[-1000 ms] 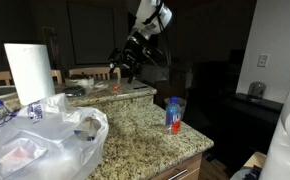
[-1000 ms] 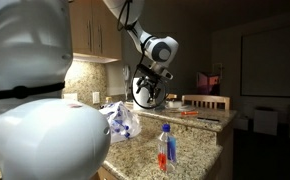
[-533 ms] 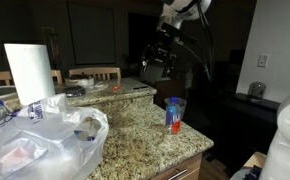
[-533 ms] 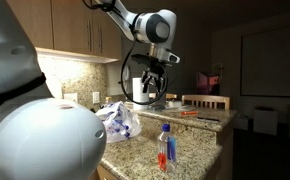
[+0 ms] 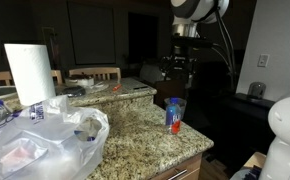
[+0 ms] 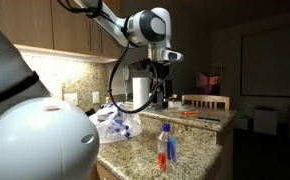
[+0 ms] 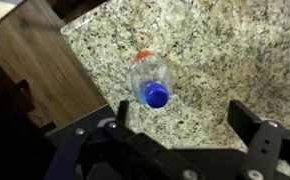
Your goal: Pick up the bottles from the counter and put them in the plastic
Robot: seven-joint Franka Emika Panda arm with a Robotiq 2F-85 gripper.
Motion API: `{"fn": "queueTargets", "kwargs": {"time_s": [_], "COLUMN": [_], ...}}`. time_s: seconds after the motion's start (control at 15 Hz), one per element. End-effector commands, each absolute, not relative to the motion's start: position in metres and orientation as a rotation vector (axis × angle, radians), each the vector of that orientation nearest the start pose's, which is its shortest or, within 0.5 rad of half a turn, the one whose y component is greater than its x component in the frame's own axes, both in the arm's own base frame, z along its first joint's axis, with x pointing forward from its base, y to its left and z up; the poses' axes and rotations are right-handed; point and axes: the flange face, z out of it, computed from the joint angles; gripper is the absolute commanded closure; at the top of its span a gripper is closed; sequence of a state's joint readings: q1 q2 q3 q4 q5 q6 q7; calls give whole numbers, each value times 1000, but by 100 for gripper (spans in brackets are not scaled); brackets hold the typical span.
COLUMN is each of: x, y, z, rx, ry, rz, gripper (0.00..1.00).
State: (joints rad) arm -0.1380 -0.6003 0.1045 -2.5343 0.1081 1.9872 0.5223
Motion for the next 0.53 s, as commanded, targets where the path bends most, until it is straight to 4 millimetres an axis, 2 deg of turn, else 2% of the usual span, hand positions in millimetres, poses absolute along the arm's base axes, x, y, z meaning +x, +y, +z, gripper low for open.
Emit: {"fn": "queueTargets", "kwargs": {"time_s": [0.0,0.27,0.4,0.47], "x": [378,383,385,388], "y": [-13,-21,-24,-26], "z": [432,395,384,381], "rx": [-2894,-2821,-2801,-2793], "ry": [1198,1327,1363,1377], "rz": [-31,41,60,65], "gripper": [0,0,27,33]}}
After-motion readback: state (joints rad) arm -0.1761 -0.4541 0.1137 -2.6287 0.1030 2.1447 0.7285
